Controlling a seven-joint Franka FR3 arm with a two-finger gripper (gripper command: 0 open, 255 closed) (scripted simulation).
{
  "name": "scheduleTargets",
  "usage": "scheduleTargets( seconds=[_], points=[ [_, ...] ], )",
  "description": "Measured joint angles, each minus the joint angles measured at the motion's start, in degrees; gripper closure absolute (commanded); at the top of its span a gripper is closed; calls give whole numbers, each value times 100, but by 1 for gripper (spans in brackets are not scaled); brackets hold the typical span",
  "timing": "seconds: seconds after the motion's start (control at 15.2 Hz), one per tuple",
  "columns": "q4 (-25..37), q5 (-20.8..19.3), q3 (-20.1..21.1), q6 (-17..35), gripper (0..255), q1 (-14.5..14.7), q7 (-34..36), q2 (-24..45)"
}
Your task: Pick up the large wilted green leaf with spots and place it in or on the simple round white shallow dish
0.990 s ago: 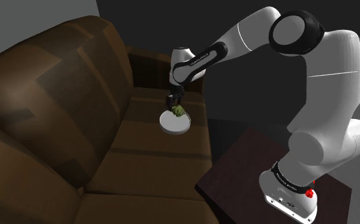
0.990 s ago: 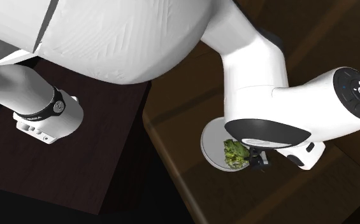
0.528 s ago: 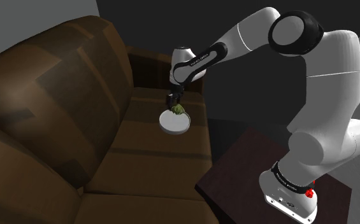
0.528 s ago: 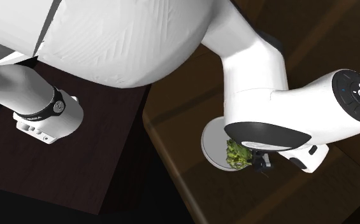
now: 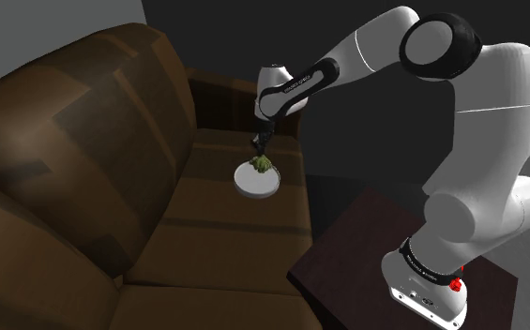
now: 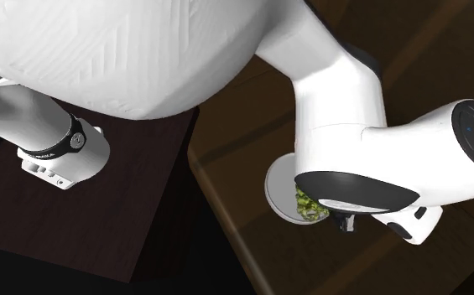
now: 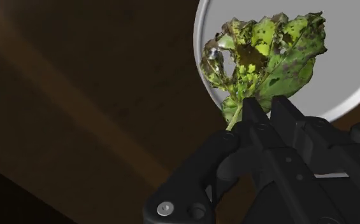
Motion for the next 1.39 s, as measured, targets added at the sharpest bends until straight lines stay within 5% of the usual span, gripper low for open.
scheduleTargets(
  seconds=[0.2, 0.26, 0.4, 0.66, 1.39],
  points=[
    [-60, 45, 49, -71, 255, 79, 64, 94],
    [-50, 46, 56, -72, 0, 80, 64, 76],
    [328, 3, -10, -284, 0, 274, 221, 218],
    [2559, -224, -571, -2194, 0, 1160, 990, 1405],
    [2584, -314, -688, -2048, 0, 1273, 1153, 1715]
  ],
)
